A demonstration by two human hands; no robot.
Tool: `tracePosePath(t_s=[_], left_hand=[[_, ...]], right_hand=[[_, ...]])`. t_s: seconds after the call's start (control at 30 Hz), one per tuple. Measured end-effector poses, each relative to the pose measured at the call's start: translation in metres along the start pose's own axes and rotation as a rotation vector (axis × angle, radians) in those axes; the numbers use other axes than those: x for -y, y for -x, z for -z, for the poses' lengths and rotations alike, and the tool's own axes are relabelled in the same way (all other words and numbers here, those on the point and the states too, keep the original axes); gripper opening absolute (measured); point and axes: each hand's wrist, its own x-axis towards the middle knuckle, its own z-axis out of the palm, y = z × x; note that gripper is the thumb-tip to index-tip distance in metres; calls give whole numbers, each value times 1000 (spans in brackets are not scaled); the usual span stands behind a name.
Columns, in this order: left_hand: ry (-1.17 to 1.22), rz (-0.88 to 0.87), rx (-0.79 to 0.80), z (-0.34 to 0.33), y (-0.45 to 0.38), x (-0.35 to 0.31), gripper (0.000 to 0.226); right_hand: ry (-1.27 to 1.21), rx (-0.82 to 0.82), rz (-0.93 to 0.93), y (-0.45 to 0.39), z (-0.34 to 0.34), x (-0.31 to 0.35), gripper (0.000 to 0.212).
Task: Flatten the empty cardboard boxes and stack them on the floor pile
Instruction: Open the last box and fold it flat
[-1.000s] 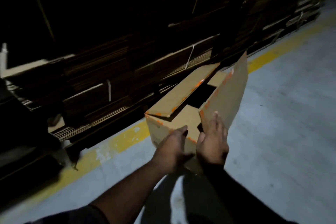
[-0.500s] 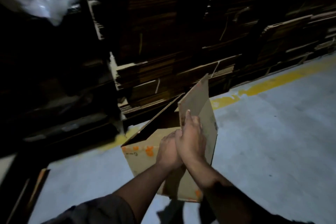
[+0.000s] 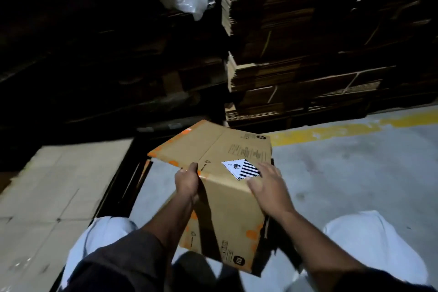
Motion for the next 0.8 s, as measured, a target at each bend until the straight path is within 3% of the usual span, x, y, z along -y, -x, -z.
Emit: tracePosePath(t_s=[0.17, 0.23, 0.5, 0.6, 0.73, 0.8], left_hand=[[213, 89, -20, 73, -15, 5, 26], [284, 97, -17, 98, -18, 6, 22], [509, 140, -24, 152, -6, 7, 23], [568, 155, -45, 159, 2, 16, 22], [638, 188, -87, 179, 6, 41, 28], [687, 209, -131, 191, 9, 54, 31]], right_hand=[[-397, 144, -572, 7, -11, -9, 55], [-569, 265, -680, 4, -26, -7, 49], [-762, 604, -787, -15, -88, 6, 51], [-834, 611, -808, -30, -104, 16, 63], [-886, 626, -841, -45, -121, 32, 105], [-877, 652, -830, -45, -125, 38, 98]])
